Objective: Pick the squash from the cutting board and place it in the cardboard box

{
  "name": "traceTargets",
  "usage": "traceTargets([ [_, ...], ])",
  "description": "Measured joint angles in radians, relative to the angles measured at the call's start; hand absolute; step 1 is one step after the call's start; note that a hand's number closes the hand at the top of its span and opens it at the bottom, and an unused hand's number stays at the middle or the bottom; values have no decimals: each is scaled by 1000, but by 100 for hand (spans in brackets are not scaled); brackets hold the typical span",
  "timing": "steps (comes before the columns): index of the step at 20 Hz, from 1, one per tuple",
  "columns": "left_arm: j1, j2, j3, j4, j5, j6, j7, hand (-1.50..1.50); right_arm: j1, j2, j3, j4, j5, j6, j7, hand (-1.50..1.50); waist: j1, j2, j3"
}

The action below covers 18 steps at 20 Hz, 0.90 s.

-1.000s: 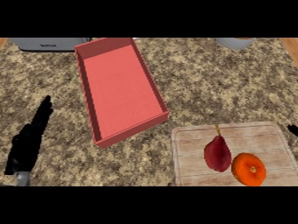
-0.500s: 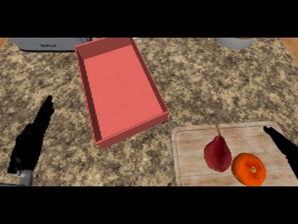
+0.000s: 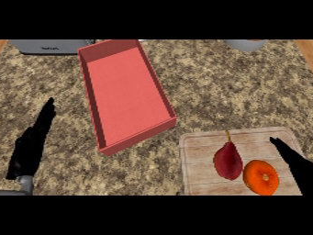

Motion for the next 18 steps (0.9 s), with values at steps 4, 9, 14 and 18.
traceTargets([
  [4, 6, -20, 18, -24, -22, -17, 17, 0, 10, 50, -8, 13, 49, 17, -24, -150, 0, 0, 0],
  [9, -16, -38, 53, 0, -41, -46, 12, 0, 26, 97, -28, 60, 104, 24, -88, -150, -1, 0, 0],
  [14, -6, -70, 64, -4, -72, -61, 6, 0, 14, 150, -45, 80, 140, 53, -97, -150, 0, 0, 0],
  [18, 6, -84, 82, -5, -83, -79, -1, 0, 23, 182, -57, 100, 175, 53, -129, -150, 0, 0, 0],
])
